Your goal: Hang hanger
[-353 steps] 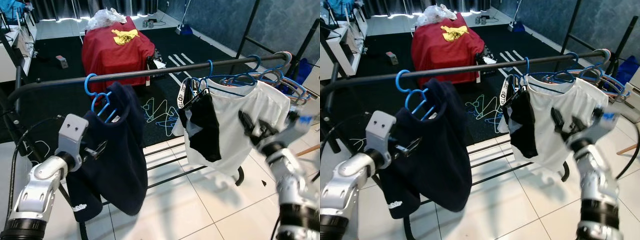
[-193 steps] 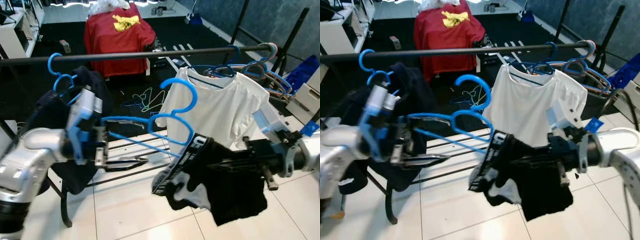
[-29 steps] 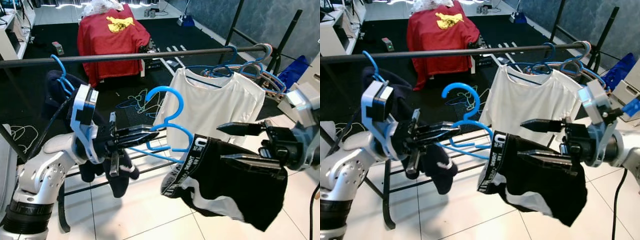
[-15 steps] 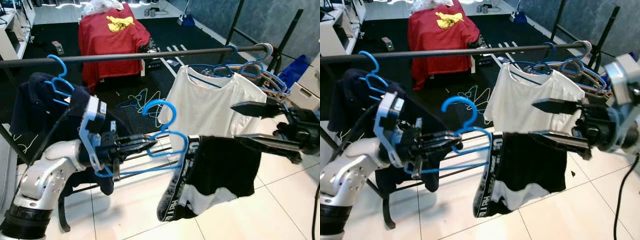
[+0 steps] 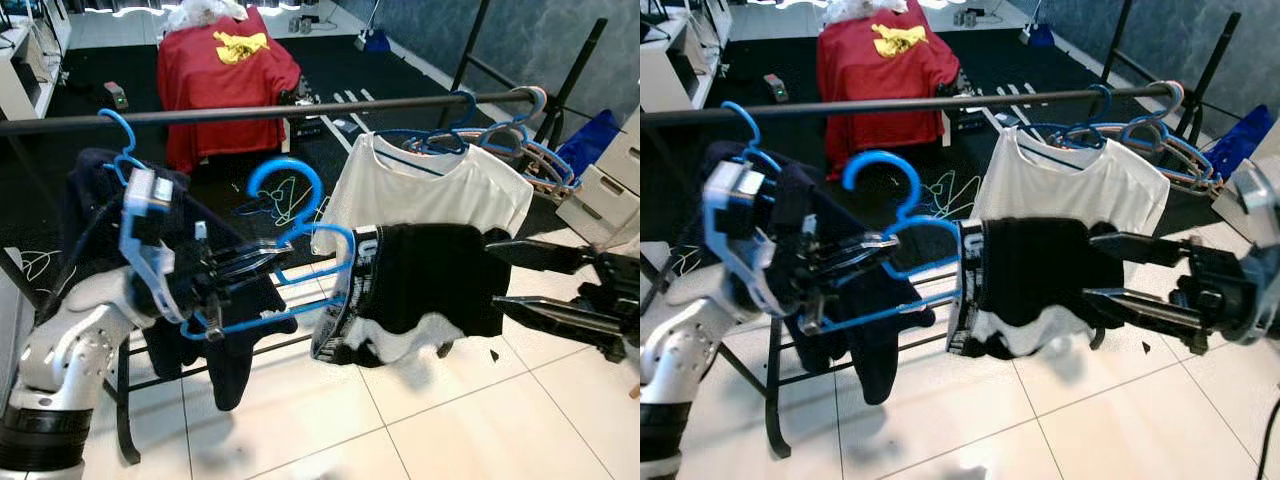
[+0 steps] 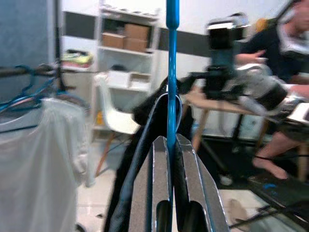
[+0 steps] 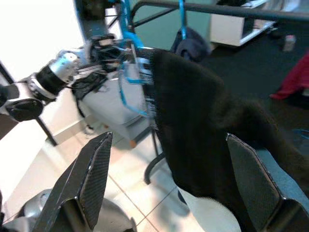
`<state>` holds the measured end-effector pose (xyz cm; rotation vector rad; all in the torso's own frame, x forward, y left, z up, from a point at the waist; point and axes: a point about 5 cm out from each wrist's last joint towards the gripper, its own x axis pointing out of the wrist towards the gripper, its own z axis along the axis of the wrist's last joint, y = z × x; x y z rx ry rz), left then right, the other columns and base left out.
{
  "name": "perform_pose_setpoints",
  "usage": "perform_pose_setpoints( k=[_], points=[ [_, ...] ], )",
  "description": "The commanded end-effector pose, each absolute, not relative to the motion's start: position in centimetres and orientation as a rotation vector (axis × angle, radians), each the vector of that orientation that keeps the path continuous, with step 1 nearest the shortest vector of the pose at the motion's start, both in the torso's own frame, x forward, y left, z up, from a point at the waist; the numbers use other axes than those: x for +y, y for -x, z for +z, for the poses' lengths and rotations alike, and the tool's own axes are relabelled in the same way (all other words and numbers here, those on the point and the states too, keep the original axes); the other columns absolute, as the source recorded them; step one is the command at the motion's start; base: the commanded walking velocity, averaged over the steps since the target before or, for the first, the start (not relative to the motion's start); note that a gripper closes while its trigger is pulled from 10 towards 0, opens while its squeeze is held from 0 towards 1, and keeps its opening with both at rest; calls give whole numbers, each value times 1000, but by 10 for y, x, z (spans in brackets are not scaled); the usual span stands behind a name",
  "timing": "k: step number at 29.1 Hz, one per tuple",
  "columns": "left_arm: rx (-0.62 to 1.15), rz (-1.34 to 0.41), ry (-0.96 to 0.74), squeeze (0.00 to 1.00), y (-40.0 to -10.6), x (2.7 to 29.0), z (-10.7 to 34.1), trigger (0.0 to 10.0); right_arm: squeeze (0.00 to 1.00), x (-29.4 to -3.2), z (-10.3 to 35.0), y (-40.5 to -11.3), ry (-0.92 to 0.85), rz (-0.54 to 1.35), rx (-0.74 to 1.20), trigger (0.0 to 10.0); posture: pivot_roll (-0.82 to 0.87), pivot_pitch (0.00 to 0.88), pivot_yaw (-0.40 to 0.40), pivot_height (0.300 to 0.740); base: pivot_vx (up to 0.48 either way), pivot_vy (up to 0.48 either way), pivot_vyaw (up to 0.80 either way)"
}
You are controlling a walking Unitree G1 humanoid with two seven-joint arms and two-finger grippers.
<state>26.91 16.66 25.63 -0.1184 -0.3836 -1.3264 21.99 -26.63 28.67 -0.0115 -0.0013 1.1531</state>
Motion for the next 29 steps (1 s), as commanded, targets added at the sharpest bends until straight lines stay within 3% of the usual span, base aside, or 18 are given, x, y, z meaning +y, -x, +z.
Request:
perform_pose_setpoints(
  k=[1, 17, 29],
  points=[
    [-395, -1377, 97, 0, -263, 167, 262, 0, 0, -265, 289, -216, 22, 1161, -11, 10000, -71, 109, -36, 740, 0, 0, 0],
    [-395, -1373, 83, 0, -267, 171, 266, 0, 0, -260, 309, -207, 21, 1228, -105, 10000, -69, 113, -33, 740, 0, 0, 0],
    [-406, -1445, 69, 0, -262, 173, 274, 0, 0, -274, 317, -212, 29, 1135, -156, 10000, -70, 117, -36, 740, 0, 0, 0]
  ],
)
